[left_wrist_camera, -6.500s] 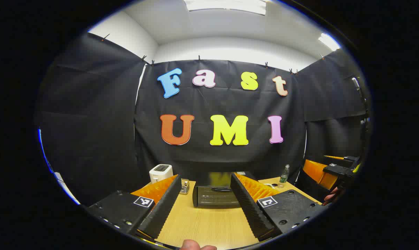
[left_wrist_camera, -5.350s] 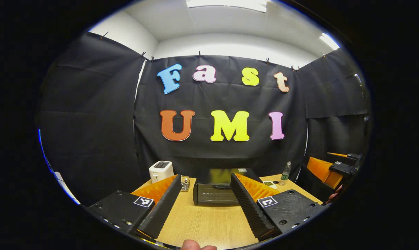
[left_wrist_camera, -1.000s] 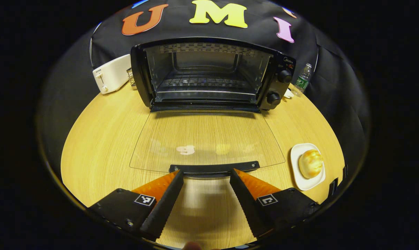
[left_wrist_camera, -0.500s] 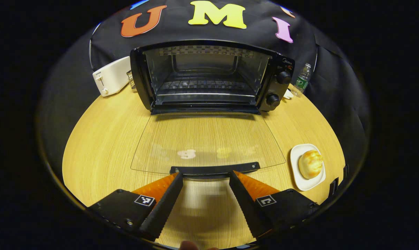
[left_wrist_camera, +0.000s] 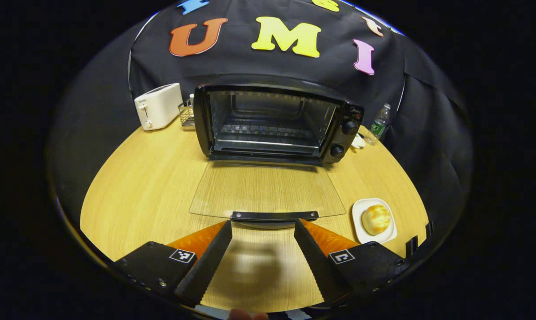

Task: Open the electric oven with the left hand, put the food in, and close the electric oven.

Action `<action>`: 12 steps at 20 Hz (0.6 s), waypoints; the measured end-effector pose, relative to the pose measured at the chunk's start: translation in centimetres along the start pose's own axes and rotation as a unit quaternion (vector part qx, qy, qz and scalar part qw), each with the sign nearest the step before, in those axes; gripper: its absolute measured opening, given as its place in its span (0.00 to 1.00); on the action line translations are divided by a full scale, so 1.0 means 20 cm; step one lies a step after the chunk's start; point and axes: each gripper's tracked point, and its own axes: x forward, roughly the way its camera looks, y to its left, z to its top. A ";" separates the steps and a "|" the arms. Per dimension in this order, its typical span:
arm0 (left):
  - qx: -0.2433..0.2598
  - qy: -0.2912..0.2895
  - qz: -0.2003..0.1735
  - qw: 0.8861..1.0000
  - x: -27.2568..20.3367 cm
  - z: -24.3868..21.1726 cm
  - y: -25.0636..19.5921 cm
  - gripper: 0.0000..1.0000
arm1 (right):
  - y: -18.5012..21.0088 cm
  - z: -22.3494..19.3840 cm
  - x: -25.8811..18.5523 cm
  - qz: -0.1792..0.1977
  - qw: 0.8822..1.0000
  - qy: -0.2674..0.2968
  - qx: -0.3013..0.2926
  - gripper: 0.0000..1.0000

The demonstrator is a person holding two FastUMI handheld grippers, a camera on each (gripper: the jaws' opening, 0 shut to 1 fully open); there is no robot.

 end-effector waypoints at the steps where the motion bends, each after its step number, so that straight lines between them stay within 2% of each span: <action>1: -0.001 -0.008 0.000 1.000 -0.05 0.02 0.00 0.94 | 0.02 -0.05 0.03 0.006 1.000 0.012 0.001 0.98; 4: -0.006 -0.035 -0.003 0.999 -0.23 0.09 0.01 0.94 | 0.09 -0.17 0.09 0.028 0.999 0.037 -0.003 1.00; 5: -0.006 -0.047 -0.002 0.999 -0.31 0.12 0.03 0.94 | 0.11 -0.21 0.11 0.033 0.998 0.045 -0.007 0.97; 8: 0.020 -0.102 0.011 0.995 -0.53 0.22 0.09 0.94 | 0.19 -0.31 0.17 0.040 0.997 0.060 -0.021 1.00; 9: 0.031 -0.120 0.014 0.992 -0.61 0.25 0.12 0.94 | 0.22 -0.35 0.20 0.042 0.997 0.065 -0.023 0.97; 12: 0.047 -0.160 0.014 0.986 -0.82 0.32 0.15 0.93 | 0.30 -0.48 0.30 0.049 0.994 0.089 -0.036 0.98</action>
